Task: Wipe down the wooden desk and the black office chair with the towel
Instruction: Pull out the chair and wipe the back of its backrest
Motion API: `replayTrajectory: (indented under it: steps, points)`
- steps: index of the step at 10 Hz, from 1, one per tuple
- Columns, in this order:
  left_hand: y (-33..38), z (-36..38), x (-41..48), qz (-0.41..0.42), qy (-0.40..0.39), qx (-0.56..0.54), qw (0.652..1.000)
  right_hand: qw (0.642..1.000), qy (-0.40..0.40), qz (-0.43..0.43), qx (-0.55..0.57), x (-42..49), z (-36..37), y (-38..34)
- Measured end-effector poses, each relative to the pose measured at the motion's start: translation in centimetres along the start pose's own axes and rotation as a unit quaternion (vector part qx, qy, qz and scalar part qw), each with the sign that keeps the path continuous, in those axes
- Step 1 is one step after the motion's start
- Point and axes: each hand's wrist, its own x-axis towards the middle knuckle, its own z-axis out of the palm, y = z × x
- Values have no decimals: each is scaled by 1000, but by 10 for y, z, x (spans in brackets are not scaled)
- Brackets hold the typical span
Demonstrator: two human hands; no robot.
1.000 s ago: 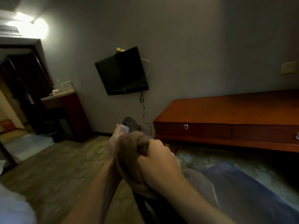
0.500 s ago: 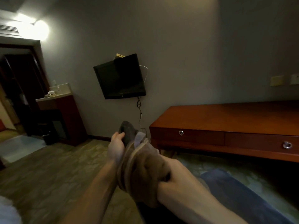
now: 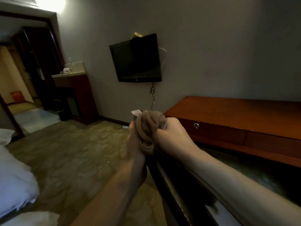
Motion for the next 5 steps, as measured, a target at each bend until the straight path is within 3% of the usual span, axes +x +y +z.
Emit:
replayTrajectory:
  steps: [1, 2, 3, 4, 5]
  points:
    - [-12, -10, 24, 22, 41, 90, 995, 1000, 6, 20, -13, 46, 13, 4]
    - [-11, 0, 17, 38, -1, 162, 986, 998, 26, 50, -15, 85, 17, 6]
    - [-12, -2, 9, -8, -66, 78, 995, 997, 13, 71, -8, 119, 19, 9]
    - [-10, -17, 8, 1, -70, 154, 986, 997, -3, 81, -17, 140, 25, 14]
    - [0, -23, 20, 32, -7, 247, 968, 993, 48, 104, -15, 154, 16, 12]
